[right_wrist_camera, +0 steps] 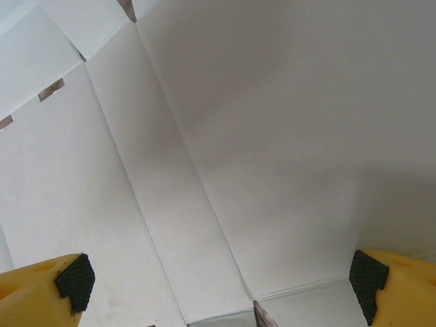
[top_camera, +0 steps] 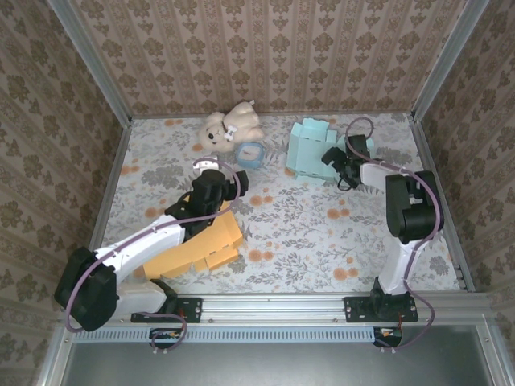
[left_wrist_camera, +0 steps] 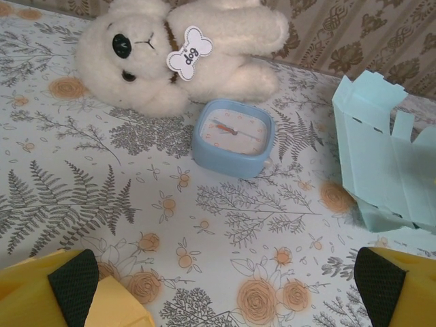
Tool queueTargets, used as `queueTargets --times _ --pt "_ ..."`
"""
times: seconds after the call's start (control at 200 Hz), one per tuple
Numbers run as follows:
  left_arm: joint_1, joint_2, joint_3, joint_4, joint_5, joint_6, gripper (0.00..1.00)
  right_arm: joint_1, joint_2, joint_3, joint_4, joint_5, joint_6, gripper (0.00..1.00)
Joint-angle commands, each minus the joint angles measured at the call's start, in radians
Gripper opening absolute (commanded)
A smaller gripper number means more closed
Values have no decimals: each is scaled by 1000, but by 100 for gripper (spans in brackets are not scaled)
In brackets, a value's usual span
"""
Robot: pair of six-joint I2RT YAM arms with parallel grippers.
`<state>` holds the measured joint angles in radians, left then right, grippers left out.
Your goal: Fold the paper box
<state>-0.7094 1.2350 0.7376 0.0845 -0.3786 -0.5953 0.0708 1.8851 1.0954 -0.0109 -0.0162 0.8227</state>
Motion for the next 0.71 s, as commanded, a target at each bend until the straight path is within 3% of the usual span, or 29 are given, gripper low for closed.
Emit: queueTargets --times 0.0,0.195,0.4,0.7 --pt "-21 17 -7 30 10 -21 100 9 -71 -129 54 -48 134 100" --pt "-60 66 10 38 18 -38 100 114 -244 -309 148 0 206 100" --pt "-104 124 33 20 8 -81 100 295 -461 -435 147 163 219 100" --pt "-159 249 125 -53 -18 -310 100 428 -1012 -544 -224 501 10 100"
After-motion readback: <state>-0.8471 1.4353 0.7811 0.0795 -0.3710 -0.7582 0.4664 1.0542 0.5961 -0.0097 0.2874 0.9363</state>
